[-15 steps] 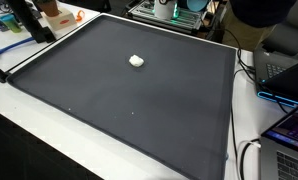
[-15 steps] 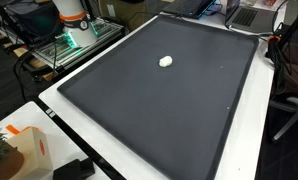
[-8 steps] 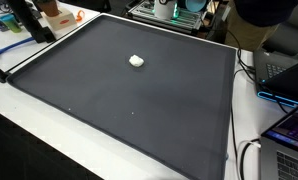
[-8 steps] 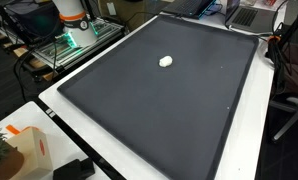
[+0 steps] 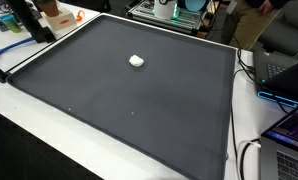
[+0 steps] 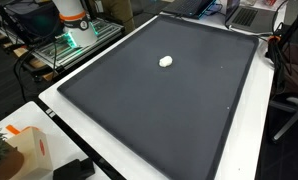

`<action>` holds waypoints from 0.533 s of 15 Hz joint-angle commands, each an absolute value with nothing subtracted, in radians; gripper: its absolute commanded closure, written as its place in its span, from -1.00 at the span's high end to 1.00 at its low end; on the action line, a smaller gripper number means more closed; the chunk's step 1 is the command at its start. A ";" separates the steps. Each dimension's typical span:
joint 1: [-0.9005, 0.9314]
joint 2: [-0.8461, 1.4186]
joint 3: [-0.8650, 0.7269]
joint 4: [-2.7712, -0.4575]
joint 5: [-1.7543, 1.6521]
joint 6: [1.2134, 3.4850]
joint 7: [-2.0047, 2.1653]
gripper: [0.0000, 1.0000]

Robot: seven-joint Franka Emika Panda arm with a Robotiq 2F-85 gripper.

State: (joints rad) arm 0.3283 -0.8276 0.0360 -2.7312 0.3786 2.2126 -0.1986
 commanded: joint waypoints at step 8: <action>0.278 -0.734 0.085 -2.641 0.271 2.198 -0.177 -0.57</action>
State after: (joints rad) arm 0.3246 -0.8226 0.0396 -2.7255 0.3615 2.2134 -0.1982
